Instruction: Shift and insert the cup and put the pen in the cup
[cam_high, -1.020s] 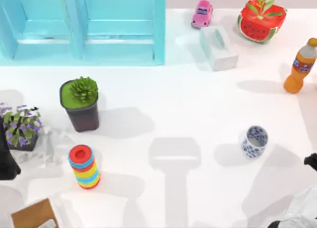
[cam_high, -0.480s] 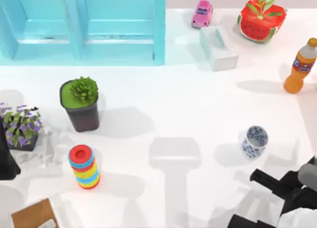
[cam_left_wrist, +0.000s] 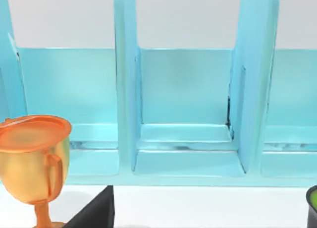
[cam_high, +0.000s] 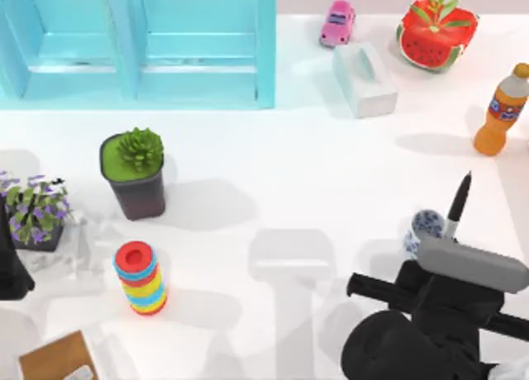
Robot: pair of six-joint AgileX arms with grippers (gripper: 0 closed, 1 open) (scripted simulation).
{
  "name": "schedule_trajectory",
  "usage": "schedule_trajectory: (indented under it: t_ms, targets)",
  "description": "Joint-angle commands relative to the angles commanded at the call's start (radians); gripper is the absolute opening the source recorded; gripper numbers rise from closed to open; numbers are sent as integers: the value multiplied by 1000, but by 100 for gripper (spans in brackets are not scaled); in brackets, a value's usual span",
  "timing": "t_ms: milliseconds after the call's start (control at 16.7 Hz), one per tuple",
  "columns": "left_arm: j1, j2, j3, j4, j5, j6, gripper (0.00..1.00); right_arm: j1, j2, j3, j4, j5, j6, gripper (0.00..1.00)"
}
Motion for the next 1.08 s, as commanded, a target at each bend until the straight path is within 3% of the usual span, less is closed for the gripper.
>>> schedule_trajectory:
  t_ms: [300, 540, 780, 1080]
  targets:
    - [0, 0, 0, 0, 0, 0, 100, -60, -89, -38, 431, -103, -522, 0]
    - [0, 0, 0, 0, 0, 0, 100, -117, -150, -62, 685, -159, -817, 0]
    - [0, 0, 0, 0, 0, 0, 100, -160, -192, -76, 804, -190, -957, 0]
    - [0, 0, 0, 0, 0, 0, 100, -164, -196, -78, 812, -193, -968, 0]
